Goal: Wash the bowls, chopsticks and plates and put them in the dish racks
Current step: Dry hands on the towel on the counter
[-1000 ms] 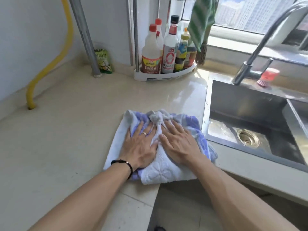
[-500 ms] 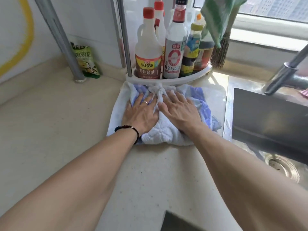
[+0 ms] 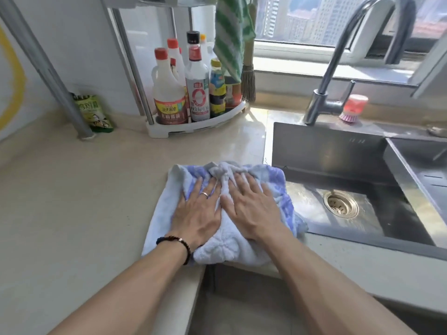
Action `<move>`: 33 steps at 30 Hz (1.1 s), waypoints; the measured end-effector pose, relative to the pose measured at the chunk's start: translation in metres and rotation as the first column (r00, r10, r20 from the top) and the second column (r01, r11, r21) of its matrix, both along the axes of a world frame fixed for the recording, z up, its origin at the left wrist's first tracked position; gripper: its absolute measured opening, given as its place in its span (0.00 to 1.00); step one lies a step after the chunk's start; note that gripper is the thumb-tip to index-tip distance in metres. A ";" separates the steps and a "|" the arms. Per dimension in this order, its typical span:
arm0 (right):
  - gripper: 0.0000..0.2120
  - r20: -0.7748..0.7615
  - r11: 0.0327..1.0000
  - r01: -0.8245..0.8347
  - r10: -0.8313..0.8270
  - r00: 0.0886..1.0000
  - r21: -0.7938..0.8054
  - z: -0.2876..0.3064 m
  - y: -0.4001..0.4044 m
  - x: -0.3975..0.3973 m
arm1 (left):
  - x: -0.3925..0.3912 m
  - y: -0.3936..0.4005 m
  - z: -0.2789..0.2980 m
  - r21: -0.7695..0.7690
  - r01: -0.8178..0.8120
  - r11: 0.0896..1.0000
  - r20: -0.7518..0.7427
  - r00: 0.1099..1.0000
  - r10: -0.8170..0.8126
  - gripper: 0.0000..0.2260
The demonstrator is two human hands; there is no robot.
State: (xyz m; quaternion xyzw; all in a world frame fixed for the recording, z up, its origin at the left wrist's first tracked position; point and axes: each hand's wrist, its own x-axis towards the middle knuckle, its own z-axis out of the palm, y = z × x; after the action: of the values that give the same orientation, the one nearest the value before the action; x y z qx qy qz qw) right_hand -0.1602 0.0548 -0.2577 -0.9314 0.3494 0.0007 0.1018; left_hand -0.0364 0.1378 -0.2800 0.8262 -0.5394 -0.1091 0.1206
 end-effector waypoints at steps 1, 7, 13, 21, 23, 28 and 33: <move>0.37 0.004 1.000 0.016 -0.016 1.000 -0.011 -0.002 -0.017 0.005 | 0.006 -0.018 -0.001 -0.006 0.008 1.000 0.003 1.000 -0.008 0.25; 0.34 -0.019 0.997 0.028 -0.029 0.999 -0.066 -0.009 -0.160 0.061 | 0.043 -0.140 0.003 -0.045 -0.088 0.995 -0.010 0.996 0.087 0.24; 0.43 -0.090 0.987 -0.093 0.081 0.993 -0.130 -0.007 -0.268 0.114 | 0.056 -0.219 -0.004 -0.135 -0.291 0.947 0.018 0.955 0.296 0.22; 0.38 -0.124 0.992 -0.067 0.053 0.991 -0.104 -0.006 -0.204 0.090 | 0.061 -0.164 -0.005 -0.124 -0.134 0.983 -0.039 0.991 0.130 0.23; 0.35 -0.101 0.997 -0.030 0.022 0.995 -0.071 -0.007 -0.164 0.080 | 0.054 -0.127 -0.004 -0.118 -0.106 0.987 -0.028 0.994 0.104 0.22; 0.32 -0.043 0.999 0.009 -0.011 0.999 -0.047 -0.011 -0.045 0.038 | 0.026 -0.019 0.007 -0.058 -0.015 0.998 -0.020 1.000 0.014 0.29; 0.30 -0.009 0.999 -0.028 0.028 1.000 -0.024 -0.007 0.016 -0.005 | -0.008 0.044 0.008 -0.013 0.031 0.999 0.017 0.999 -0.030 0.29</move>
State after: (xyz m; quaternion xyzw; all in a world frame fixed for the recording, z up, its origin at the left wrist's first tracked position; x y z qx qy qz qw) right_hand -0.1648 0.0712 -0.2643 -0.9373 0.3369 0.0022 0.0891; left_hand -0.0441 0.1818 -0.2725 0.8179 -0.5537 -0.1003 0.1198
